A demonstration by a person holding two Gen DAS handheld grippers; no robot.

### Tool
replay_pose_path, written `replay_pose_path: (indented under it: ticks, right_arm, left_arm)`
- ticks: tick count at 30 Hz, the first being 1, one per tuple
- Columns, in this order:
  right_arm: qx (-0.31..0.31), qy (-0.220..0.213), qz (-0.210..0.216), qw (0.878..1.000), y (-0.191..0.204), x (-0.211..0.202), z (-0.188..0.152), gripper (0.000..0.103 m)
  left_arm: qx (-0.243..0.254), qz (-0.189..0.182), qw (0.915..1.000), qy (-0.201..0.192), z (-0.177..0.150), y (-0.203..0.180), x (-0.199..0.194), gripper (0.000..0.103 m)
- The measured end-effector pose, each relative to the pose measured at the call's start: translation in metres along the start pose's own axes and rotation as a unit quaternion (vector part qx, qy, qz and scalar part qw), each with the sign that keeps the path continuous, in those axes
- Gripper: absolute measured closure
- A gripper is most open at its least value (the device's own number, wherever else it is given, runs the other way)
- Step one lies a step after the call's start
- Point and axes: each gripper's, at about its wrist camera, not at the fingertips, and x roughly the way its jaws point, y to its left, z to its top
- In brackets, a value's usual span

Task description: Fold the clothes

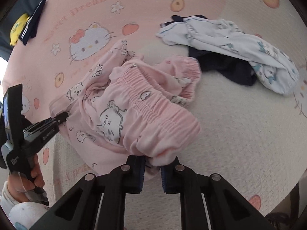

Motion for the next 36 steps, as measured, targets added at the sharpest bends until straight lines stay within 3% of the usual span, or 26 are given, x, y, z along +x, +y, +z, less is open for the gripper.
replay_pose_path:
  ticks: [6, 20, 29, 36]
  right_arm:
    - [-0.007, 0.016, 0.01, 1.0, 0.012, 0.009, 0.004, 0.091]
    - [-0.107, 0.049, 0.033, 0.992, 0.073, 0.025, 0.018, 0.091]
    - [-0.13, 0.065, 0.047, 0.988, 0.093, 0.027, 0.022, 0.091]
    - [-0.134, 0.075, 0.067, 0.986, 0.088, 0.023, 0.028, 0.091]
  left_arm:
    - [-0.029, 0.0, 0.9995, 0.012, -0.015, 0.031, -0.008, 0.092]
    - [-0.116, -0.004, 0.992, 0.051, -0.066, 0.099, -0.015, 0.092]
    - [-0.142, -0.007, 0.9886, 0.049, -0.082, 0.109, -0.036, 0.092]
    - [-0.168, -0.01, 0.9842, 0.055, -0.093, 0.124, -0.043, 0.092]
